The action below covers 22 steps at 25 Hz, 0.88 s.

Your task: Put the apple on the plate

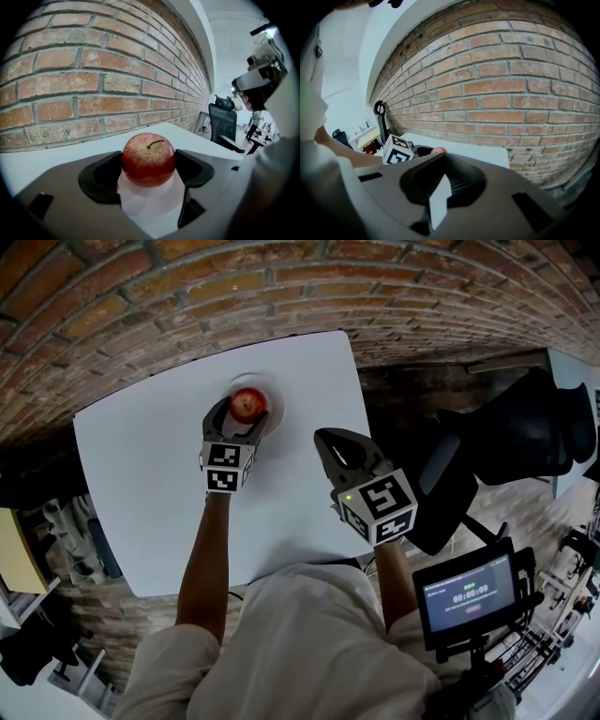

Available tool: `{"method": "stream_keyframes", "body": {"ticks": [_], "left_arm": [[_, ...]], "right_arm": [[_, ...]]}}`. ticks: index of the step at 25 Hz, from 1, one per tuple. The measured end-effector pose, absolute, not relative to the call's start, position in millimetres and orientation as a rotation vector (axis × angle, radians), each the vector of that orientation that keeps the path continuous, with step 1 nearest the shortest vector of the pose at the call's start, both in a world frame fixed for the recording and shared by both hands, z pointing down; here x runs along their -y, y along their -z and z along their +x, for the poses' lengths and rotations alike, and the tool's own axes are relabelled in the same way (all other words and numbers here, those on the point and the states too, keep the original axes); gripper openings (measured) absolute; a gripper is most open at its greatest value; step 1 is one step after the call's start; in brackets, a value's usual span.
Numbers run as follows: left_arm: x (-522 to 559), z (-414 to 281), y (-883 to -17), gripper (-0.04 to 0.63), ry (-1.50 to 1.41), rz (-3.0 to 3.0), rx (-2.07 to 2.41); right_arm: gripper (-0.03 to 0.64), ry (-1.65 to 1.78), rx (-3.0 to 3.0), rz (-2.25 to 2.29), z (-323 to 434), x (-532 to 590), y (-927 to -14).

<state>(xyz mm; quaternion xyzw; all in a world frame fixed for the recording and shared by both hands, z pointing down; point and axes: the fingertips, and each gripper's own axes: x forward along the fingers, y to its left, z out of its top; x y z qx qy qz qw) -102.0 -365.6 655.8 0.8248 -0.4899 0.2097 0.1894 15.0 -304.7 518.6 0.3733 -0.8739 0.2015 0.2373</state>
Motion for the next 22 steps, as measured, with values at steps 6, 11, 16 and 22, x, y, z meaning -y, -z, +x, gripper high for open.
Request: {"method": "stream_keyframes", "body": {"ticks": [6,11,16,22], "left_arm": [[364.5,-99.9,-656.5,0.367,-0.597,2.326,1.379],[363.3,-98.3,-657.2,0.367,-0.602,2.325,1.384],[360.9,-100.2,-656.7,0.367,-0.609,2.319,1.391],[357.6,-105.3,-653.0,0.367,-0.630,2.320,1.404]], "right_arm": [[0.003,-0.561,2.400,1.035,18.2,302.9,-517.8],[0.003,-0.577,2.403,1.041,19.6,301.8,-518.5],[0.003,-0.570,2.408,1.034,18.2,301.6,-517.2],[0.002,-0.562,2.417,1.037,19.5,302.7,-515.6]]}}
